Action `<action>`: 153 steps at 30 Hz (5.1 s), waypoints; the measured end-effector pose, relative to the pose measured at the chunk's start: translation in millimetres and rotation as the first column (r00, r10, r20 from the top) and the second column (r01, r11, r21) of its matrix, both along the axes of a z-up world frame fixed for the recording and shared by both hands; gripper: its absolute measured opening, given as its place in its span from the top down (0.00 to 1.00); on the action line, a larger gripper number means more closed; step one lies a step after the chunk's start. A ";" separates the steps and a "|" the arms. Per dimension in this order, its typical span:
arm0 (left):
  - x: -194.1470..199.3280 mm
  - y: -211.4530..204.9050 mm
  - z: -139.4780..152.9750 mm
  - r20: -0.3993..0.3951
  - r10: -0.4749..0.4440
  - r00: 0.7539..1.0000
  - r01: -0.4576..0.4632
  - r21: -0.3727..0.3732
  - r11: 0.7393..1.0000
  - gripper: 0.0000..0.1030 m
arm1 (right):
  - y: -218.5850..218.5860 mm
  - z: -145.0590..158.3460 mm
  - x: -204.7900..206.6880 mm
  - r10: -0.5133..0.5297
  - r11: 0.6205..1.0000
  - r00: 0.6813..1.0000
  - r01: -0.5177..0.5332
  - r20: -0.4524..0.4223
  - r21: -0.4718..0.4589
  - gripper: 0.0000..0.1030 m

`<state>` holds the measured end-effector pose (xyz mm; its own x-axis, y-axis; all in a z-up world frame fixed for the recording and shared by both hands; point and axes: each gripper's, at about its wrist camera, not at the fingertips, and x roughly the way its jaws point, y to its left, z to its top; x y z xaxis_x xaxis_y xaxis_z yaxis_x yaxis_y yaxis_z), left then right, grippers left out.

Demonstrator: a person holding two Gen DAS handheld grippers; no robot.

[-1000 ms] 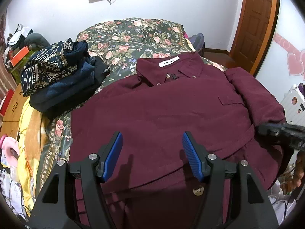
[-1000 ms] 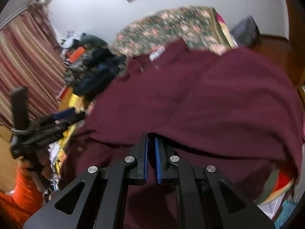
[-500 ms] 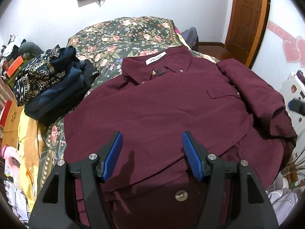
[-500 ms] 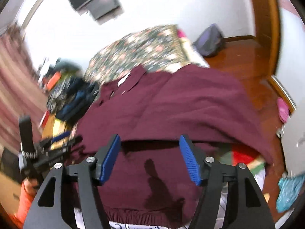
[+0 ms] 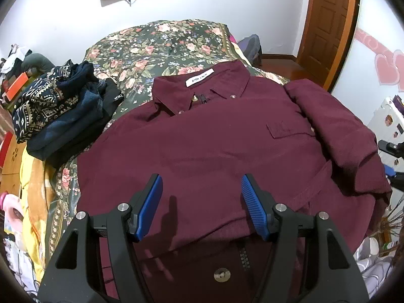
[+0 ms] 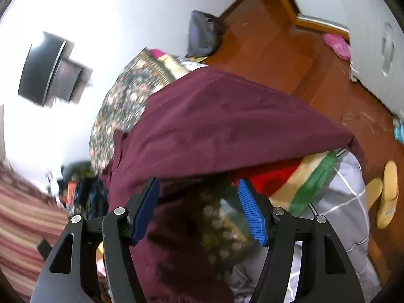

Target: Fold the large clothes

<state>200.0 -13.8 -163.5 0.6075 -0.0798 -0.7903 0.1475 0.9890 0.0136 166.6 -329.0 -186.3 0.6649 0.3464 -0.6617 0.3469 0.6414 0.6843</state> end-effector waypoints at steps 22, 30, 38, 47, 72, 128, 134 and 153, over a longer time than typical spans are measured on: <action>1.3 32.4 3.2 0.029 0.069 0.997 -0.069 -0.007 0.998 0.38 | -5.3 76.6 36.1 0.007 0.984 0.957 0.046 0.290 -0.174 0.90; -6.5 69.4 7.6 0.054 0.141 0.988 -0.139 -0.046 0.989 0.38 | 96.5 173.4 41.0 0.349 0.921 0.802 -0.198 0.484 -0.336 0.92; -25.4 120.2 15.8 0.082 0.250 0.965 -0.244 -0.082 0.966 0.38 | 225.6 160.6 48.0 0.675 0.735 0.639 -0.531 0.370 -0.422 0.92; -44.8 144.8 11.3 0.068 0.297 0.952 -0.292 -0.072 0.954 0.38 | 290.2 27.6 49.7 0.837 0.510 0.547 -0.797 -0.030 -0.324 0.88; -0.6 -22.3 46.8 0.125 -0.142 0.982 0.134 0.074 0.988 0.33 | 119.1 97.3 13.2 0.543 0.694 0.837 -0.401 0.068 -0.597 0.54; -33.1 190.5 1.2 -0.012 0.400 0.917 -0.399 -0.107 0.911 0.89 | 132.2 65.9 31.0 0.494 0.700 0.868 -0.430 -0.048 -0.570 0.54; -48.1 166.8 4.9 0.012 0.336 0.942 -0.335 -0.063 0.940 0.35 | 137.8 65.6 32.3 0.500 0.699 0.865 -0.437 -0.050 -0.566 0.54; 0.0 185.4 -4.8 0.023 0.296 0.955 -0.296 0.130 0.946 0.33 | 129.6 55.8 38.4 0.481 0.704 0.874 -0.436 -0.076 -0.560 0.54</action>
<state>200.0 171.6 -168.4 0.5903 0.2078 -0.7800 -0.1516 0.9776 0.1458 205.0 -199.4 -130.5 0.5722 0.2179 -0.7906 -0.1243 0.9760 0.1790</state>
